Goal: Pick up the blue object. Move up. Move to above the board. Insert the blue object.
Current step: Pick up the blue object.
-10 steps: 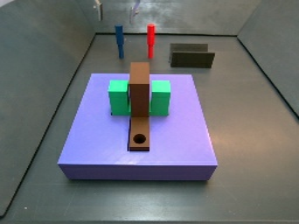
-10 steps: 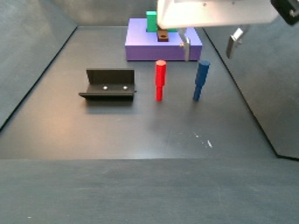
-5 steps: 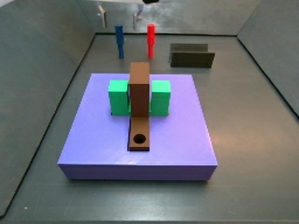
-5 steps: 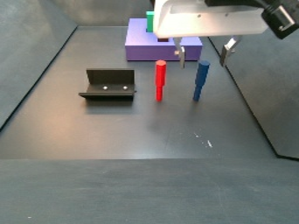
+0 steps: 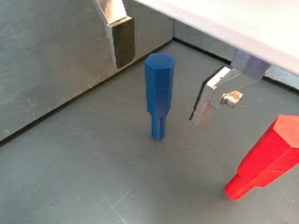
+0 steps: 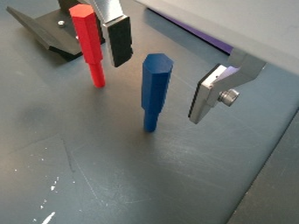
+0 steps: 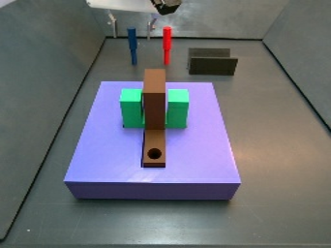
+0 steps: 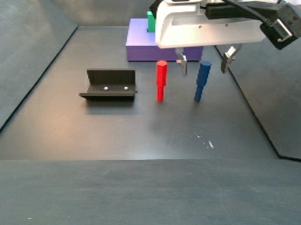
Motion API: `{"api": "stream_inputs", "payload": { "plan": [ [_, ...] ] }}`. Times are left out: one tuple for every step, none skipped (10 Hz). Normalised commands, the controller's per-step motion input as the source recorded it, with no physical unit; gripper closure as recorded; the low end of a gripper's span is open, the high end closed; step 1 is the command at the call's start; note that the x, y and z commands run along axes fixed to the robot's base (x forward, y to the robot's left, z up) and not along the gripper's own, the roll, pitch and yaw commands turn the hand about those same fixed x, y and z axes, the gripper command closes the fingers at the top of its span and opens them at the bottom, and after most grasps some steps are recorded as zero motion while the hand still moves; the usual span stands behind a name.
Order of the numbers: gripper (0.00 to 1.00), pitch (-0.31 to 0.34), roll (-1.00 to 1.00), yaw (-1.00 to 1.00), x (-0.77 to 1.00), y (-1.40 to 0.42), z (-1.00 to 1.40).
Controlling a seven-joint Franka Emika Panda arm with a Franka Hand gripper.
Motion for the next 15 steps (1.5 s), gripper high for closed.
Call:
{"api": "stream_inputs", "payload": {
  "plan": [
    [0.00,0.000,0.00,0.00,-0.06,0.00,-0.02],
    [0.00,0.000,0.01,0.00,-0.11,0.05,-0.04],
    [0.00,0.000,0.06,0.00,-0.10,0.00,-0.06],
    [0.00,0.000,0.00,0.00,0.00,0.00,0.00],
    [1.00,0.000,0.00,0.00,0.00,0.00,0.00],
    [1.00,0.000,0.00,0.00,0.00,0.00,0.00],
    [1.00,0.000,0.00,0.00,0.00,0.00,0.00],
    [1.00,0.000,0.00,0.00,0.00,0.00,0.00],
    [1.00,0.000,0.00,0.00,0.00,0.00,0.00],
    [1.00,0.000,0.00,0.00,0.00,0.00,0.00],
    [1.00,0.000,0.00,0.00,0.00,0.00,0.00],
    [1.00,0.000,0.00,0.00,0.00,0.00,0.00],
    [1.00,0.000,0.00,0.00,0.00,0.00,0.00],
    [1.00,0.000,0.00,0.00,0.00,0.00,0.00],
    [1.00,0.000,0.00,0.00,0.00,0.00,0.00]
  ]
}}
